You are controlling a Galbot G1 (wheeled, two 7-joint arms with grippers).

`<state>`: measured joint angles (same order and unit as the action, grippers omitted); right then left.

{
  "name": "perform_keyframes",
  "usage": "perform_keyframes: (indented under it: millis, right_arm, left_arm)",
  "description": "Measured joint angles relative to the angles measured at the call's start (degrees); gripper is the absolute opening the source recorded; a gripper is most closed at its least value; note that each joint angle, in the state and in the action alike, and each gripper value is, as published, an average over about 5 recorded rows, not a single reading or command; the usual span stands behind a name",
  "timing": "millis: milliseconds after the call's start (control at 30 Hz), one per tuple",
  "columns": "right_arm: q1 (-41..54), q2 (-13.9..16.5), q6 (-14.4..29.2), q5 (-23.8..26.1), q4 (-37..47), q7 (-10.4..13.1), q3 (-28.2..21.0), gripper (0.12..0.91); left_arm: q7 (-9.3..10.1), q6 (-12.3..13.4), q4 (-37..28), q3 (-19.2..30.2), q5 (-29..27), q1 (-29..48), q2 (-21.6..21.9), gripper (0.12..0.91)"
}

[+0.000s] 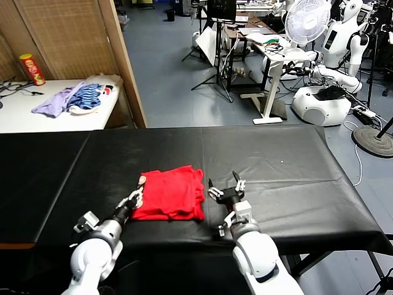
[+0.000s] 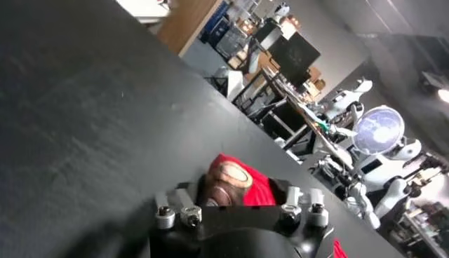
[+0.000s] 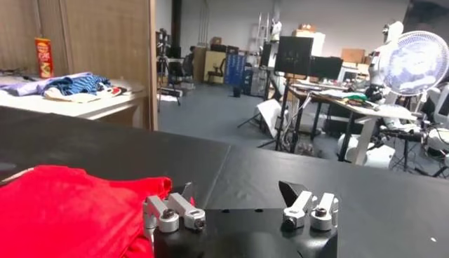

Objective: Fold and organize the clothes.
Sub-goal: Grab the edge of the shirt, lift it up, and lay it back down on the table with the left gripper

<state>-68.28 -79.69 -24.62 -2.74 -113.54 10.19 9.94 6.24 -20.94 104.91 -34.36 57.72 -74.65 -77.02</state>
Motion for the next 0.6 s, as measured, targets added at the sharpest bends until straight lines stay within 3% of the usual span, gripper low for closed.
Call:
perform_keyframes:
  millis: [167,333,433,600]
  right_arm:
    - [-0.37,0.09,-0.02,-0.04,-0.34,-0.08,0.56,0.798]
    - [-1.01,-0.43,-0.06,0.94,-0.57,0.29,1.32,0.798]
    - [-1.55,-0.87,-0.19,2.77,-0.59,0.87,2.03,0.798]
    - [-2.37,-1.08,-0.97,5.06,-0.72,1.65,3.06,0.798]
  left_arm:
    - [-0.08,-0.10,-0.02,0.03,-0.04,-0.17,-0.09,0.178]
    - [-0.24,-0.08,0.78,0.27,-3.79,-0.22,-0.22,0.136]
    - [-1.69,1.03,1.52,0.46,-12.40,-0.44,0.11,0.136]
    - [-4.00,2.63,2.69,-0.45,-34.71,-0.74,2.41,0.136]
